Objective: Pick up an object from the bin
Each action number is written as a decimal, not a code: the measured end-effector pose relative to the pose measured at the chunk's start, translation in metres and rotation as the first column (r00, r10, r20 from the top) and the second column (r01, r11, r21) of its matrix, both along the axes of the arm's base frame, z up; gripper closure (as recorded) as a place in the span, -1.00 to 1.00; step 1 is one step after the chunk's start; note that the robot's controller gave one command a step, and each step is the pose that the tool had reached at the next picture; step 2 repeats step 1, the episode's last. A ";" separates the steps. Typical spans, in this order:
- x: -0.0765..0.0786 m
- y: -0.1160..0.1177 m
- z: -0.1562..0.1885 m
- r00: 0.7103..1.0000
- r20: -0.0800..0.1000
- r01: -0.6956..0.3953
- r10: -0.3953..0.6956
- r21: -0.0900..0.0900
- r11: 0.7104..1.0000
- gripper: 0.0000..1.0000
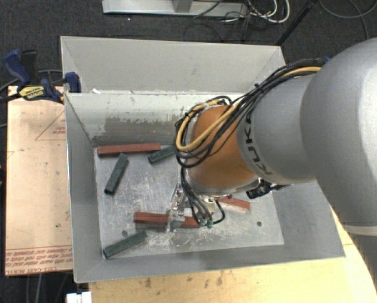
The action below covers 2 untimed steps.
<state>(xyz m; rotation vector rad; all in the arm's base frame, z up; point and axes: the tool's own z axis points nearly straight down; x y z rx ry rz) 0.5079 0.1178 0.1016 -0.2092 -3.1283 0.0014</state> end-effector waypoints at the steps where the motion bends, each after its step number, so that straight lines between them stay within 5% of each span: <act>1: 0.002 0.001 0.016 1.000 0.008 -0.001 0.001 0.002 1.000 1.00; 2: 0.002 0.001 0.016 1.000 0.008 -0.001 0.001 0.002 1.000 1.00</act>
Offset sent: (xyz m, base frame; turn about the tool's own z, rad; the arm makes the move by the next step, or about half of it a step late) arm 0.0001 0.0000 0.0734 0.0000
